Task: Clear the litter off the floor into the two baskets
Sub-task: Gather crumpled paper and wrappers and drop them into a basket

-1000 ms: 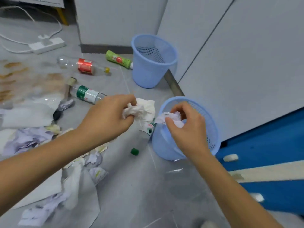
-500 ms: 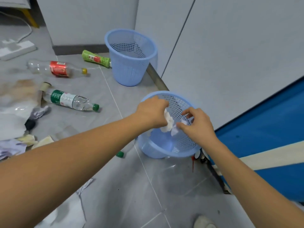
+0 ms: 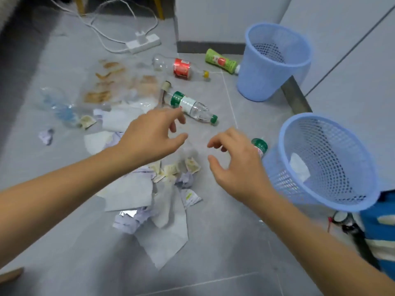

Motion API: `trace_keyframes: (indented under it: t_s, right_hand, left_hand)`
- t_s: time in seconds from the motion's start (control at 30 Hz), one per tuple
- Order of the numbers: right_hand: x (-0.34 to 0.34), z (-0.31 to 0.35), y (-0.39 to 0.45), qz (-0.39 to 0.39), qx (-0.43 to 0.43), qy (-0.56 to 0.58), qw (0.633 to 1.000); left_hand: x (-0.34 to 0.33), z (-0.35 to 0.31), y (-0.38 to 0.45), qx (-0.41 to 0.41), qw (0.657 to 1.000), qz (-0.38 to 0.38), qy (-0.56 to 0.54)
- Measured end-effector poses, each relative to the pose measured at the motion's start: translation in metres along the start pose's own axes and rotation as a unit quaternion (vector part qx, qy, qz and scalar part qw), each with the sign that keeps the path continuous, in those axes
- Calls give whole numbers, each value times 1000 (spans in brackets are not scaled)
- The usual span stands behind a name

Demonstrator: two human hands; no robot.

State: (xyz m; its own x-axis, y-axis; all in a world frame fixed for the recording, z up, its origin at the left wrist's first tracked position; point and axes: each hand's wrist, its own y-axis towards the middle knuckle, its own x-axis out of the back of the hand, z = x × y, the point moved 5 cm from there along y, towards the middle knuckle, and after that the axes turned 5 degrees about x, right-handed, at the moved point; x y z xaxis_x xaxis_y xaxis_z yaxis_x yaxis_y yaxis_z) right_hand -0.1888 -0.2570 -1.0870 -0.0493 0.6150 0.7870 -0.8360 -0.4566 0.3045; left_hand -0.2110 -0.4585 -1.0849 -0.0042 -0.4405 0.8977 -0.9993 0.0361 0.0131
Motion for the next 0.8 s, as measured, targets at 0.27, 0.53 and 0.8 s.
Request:
trace_keyframes:
  t_s: [0.27,0.53,0.8]
  right_hand:
    - [-138,-23,-23,220,-59,-21,973]
    - [-175,-60,-15,295,-77,-85,949]
    - [-186,-65,-22,292,-67,-79,951]
  left_hand:
    - [-35,134,-125,174,983,55,15]
    - [-83,140,-150,136,985,77,70]
    - [-113,126,-95,67,983,137,103]
